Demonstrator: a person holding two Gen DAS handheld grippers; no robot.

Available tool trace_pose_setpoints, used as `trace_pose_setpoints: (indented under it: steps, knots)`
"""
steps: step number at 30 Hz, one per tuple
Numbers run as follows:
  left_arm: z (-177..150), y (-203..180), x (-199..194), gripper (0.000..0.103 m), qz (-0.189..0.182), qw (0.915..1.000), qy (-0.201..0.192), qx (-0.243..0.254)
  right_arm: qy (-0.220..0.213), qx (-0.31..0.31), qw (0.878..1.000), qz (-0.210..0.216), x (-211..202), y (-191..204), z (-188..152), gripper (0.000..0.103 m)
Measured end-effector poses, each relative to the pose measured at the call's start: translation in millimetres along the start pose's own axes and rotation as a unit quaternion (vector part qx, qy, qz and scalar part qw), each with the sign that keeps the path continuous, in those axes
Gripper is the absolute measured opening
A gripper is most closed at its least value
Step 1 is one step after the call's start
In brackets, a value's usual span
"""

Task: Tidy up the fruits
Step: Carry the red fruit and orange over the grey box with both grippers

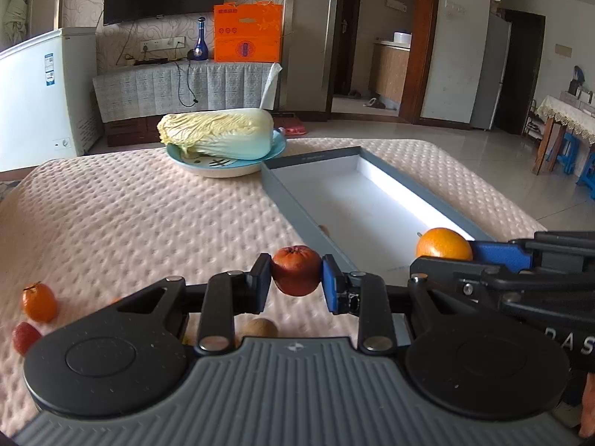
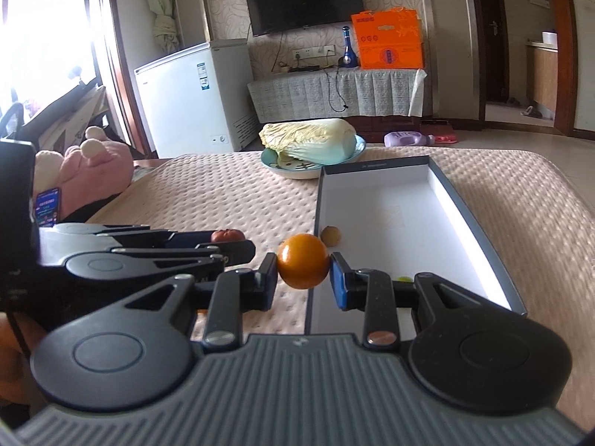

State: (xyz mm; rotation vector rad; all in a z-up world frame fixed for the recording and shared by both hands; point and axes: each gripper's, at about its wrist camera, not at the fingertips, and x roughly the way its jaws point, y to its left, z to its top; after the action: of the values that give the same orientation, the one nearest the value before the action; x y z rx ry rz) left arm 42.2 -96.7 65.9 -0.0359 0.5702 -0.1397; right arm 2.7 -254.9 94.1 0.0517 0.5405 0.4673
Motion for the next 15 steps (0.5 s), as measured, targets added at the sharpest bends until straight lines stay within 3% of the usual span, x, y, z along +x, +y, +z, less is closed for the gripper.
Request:
trace_pose_setpoints:
  steps: [15]
  knots:
    - [17,-22,31,0.034,-0.028,0.9995,-0.003,0.016,-0.002,0.021,0.999,-0.032,-3,-18,2,0.033]
